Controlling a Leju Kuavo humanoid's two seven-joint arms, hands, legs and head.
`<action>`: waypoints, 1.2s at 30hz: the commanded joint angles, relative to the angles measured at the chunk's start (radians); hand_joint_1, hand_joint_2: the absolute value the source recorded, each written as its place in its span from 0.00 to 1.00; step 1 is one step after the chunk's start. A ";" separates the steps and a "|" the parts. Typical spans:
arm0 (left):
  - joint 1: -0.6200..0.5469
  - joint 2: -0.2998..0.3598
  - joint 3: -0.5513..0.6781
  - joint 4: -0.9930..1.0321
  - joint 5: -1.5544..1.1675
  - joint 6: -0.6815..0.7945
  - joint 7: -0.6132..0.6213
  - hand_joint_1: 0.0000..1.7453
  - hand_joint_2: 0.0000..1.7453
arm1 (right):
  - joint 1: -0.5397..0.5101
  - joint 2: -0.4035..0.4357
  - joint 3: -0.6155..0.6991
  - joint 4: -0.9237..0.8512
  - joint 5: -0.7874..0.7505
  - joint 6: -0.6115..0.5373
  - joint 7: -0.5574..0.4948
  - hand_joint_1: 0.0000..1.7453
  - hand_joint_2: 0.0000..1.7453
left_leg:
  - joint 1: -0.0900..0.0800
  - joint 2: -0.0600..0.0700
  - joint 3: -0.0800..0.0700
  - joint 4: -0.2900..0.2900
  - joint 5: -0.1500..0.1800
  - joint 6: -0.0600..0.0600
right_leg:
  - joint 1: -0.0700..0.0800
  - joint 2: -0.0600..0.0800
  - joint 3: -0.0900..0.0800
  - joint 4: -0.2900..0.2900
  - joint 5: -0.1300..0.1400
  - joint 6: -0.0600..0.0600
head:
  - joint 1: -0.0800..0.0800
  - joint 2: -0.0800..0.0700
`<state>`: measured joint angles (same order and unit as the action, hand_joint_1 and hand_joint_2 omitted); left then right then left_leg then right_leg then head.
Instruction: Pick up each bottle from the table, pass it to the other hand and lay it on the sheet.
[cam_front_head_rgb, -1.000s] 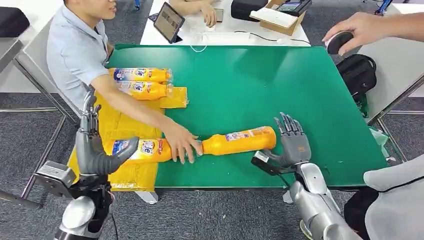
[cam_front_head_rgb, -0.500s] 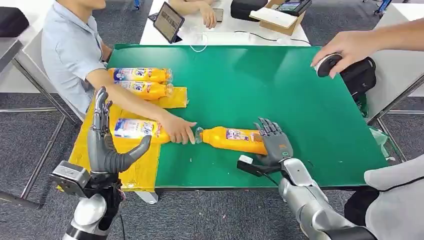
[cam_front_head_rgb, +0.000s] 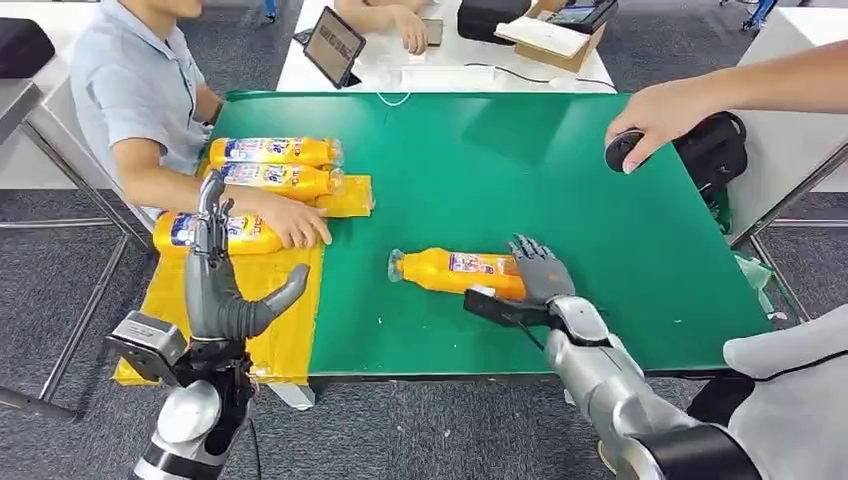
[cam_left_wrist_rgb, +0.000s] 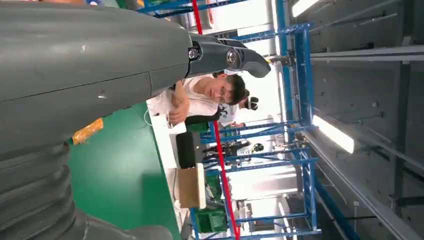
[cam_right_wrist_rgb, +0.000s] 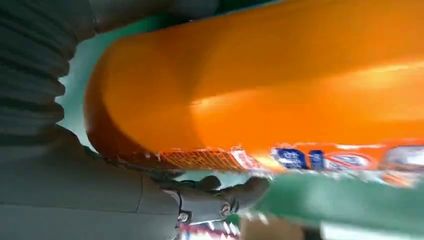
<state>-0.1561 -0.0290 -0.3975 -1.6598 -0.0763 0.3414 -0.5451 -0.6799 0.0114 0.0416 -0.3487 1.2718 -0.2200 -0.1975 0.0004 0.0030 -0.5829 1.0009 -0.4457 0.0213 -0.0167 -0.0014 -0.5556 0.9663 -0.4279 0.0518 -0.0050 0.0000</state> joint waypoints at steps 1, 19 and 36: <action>-0.052 -0.003 -0.035 0.074 0.009 0.000 0.003 0.00 1.00 | -0.026 -0.035 0.013 0.123 -0.003 0.154 0.157 0.97 1.00 | 0.000 -0.004 0.002 0.000 0.001 0.000 | 0.000 -0.004 0.001 0.000 0.000 -0.001 | 0.000 0.000; 0.077 -0.006 0.000 0.017 0.018 -0.030 0.017 0.00 1.00 | 0.073 0.077 -0.167 0.029 -0.290 -0.084 -0.248 1.00 1.00 | 0.001 -0.001 0.009 -0.002 0.000 -0.001 | 0.001 0.000 0.012 -0.003 0.001 -0.001 | 0.000 0.000; 0.282 -0.052 -0.048 0.196 0.306 -0.169 0.067 0.00 1.00 | 0.499 0.181 0.242 -0.717 -1.013 -0.160 -0.474 1.00 1.00 | 0.002 -0.001 -0.004 -0.001 -0.002 -0.001 | 0.002 0.000 0.000 -0.001 -0.002 -0.001 | 0.000 0.000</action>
<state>0.0774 -0.1160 -0.3815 -1.5793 0.1599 0.2315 -0.4871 -0.3325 0.1991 0.1030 -0.7672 0.3299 -0.3620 -0.6802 0.0014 0.0008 -0.5909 1.0007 -0.4462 0.0210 -0.0157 -0.0023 -0.5592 0.9665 -0.4284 0.0523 -0.0046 0.0000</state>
